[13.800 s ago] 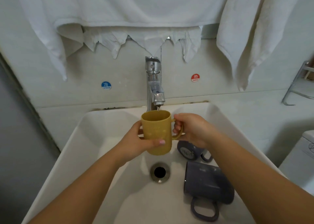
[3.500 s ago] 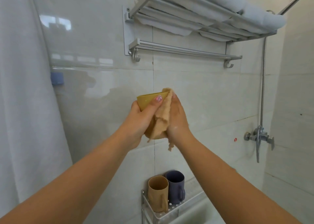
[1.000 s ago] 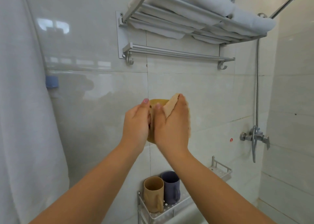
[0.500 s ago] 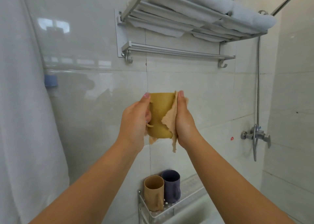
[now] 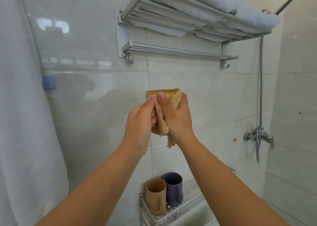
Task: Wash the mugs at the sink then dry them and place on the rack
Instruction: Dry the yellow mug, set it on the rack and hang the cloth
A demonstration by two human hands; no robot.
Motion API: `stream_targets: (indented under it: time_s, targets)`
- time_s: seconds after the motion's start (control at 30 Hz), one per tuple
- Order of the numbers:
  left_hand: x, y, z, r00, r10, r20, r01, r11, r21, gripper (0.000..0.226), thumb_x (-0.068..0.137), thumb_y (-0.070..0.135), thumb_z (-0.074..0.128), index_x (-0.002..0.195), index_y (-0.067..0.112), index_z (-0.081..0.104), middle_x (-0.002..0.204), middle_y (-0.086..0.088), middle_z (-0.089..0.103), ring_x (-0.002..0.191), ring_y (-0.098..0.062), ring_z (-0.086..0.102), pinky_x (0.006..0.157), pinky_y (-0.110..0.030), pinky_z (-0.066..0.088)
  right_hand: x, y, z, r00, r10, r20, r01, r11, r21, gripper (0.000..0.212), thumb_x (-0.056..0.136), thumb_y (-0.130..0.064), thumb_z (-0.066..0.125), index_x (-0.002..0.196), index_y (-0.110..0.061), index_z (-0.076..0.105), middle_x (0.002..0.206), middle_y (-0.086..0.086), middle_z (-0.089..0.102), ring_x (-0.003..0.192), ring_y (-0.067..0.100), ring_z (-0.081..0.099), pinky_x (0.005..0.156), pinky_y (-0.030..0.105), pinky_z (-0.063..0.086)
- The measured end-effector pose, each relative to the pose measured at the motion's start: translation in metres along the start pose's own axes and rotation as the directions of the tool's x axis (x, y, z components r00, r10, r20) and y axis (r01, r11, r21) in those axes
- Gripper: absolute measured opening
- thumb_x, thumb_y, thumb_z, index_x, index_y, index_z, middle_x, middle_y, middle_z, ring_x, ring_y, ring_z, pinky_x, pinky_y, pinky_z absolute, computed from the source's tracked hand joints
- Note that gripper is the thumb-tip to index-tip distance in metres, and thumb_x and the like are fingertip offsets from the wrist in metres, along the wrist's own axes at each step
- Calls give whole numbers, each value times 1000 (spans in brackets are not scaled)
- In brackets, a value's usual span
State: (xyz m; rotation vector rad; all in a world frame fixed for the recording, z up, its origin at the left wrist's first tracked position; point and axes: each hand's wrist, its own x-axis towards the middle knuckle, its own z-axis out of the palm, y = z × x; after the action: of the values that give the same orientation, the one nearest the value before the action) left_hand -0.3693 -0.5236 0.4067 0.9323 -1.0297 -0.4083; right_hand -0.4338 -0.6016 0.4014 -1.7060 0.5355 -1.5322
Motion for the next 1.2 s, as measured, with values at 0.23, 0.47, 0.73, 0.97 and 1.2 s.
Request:
stream_targets:
  time_s: [0.23,0.47,0.73,0.97,1.2]
  targets:
    - [2,-10,-6,994,-100,36,99,995,5,54,103,36,38,57,13,56,61,-11,55,45,-12,40,49,-25,38,5,14,-22,980,156,124,-175,972,159,54,67,-46,78,106,-13,60,100,4,70,89,20,69,70,28,55]
    - [26,-14,-34,900,-356,250,339,934,111,54,76,50,71,117,17,60,120,-2,65,106,-18,63,84,-37,53,7,8,-37,875,250,415,-375,892,253,64,75,-62,63,117,-14,62,109,14,70,95,28,68,79,43,57]
    - [16,-32,-24,876,-343,338,342,937,66,84,64,56,76,135,26,41,131,0,58,119,-25,59,97,-52,50,-2,13,-24,827,424,368,-539,784,307,73,74,-75,37,123,-25,56,112,10,67,103,26,65,97,48,49]
    - [12,-31,-33,913,-236,332,221,972,85,66,77,53,63,132,19,53,124,0,66,114,-21,63,97,-46,51,-11,12,-22,884,347,313,-444,832,333,45,94,-59,35,115,-27,57,101,0,69,95,17,67,89,41,53]
    - [-2,-30,-31,936,-162,311,131,984,120,39,70,43,64,106,29,59,98,17,72,93,-5,69,76,-26,57,4,21,-36,853,419,310,-521,707,478,51,98,-48,40,117,-6,62,112,17,67,100,35,65,87,49,53]
